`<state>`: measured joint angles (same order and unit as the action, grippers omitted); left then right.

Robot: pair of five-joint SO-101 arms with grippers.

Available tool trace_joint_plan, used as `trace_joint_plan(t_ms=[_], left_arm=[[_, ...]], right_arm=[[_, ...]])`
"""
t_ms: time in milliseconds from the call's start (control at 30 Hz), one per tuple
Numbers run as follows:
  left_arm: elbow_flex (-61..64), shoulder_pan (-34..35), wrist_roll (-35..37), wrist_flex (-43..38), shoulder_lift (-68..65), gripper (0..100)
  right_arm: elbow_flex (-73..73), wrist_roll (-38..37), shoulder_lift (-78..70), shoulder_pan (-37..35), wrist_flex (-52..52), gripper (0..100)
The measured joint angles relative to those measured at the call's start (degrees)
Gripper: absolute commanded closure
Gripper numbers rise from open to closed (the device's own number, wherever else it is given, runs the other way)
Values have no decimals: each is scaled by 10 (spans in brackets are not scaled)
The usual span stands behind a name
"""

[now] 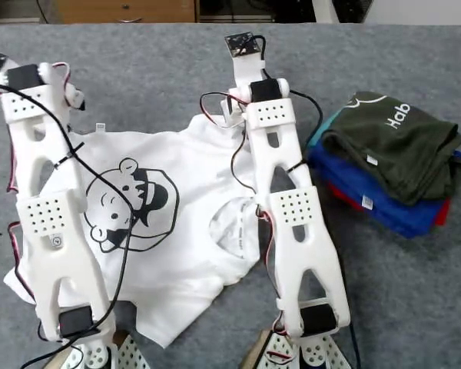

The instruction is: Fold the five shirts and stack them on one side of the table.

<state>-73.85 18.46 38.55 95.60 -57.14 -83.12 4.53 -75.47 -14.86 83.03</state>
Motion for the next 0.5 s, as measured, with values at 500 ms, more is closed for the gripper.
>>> trace_joint_plan(t_ms=[500], left_arm=[[121, 29, -31, 41, -43, 812]], right_arm=[[0, 0, 0, 0, 0, 994]])
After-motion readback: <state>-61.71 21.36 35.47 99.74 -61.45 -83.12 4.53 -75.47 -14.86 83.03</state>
